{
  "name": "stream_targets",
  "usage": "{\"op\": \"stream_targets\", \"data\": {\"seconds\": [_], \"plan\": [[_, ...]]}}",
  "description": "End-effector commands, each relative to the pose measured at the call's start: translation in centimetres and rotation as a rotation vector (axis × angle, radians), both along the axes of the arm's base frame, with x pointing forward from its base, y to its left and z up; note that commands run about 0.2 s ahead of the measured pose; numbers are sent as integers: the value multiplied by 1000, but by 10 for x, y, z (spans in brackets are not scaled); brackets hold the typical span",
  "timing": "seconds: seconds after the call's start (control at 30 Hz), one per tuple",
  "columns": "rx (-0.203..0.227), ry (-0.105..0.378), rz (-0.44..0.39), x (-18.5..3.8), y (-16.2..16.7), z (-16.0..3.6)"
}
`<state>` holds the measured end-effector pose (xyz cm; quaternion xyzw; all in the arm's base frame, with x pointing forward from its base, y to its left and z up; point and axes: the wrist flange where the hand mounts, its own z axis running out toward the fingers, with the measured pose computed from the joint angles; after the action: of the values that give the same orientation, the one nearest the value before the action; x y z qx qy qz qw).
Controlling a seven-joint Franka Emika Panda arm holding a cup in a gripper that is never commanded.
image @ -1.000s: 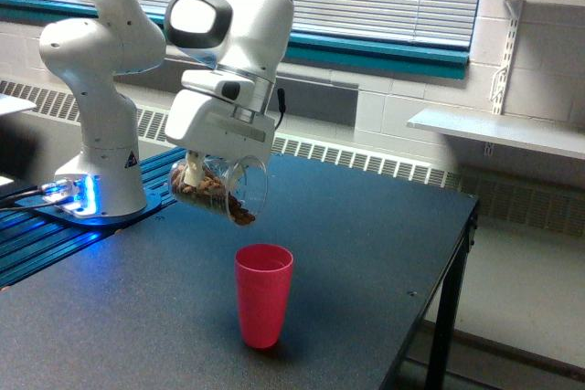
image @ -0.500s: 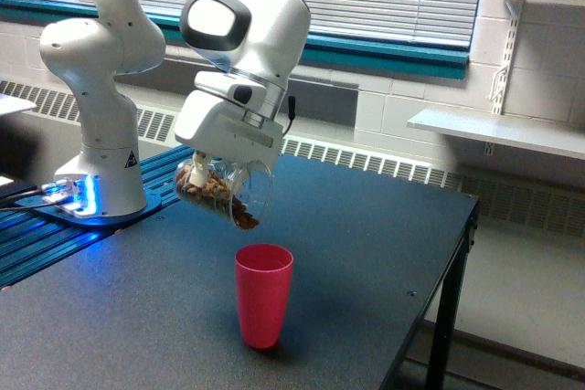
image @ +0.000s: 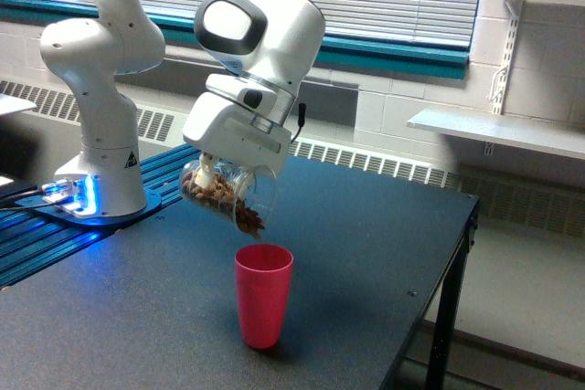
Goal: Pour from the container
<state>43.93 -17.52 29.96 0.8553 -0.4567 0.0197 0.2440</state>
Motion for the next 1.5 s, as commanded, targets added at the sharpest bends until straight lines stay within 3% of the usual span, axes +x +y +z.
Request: {"op": "stream_targets", "data": {"seconds": [0.03,0.57,1.5], "plan": [[-26,2,-19,6,1,2],[-62,30,-56,10,0,0],[-80,90,-51,17,0,5]]}}
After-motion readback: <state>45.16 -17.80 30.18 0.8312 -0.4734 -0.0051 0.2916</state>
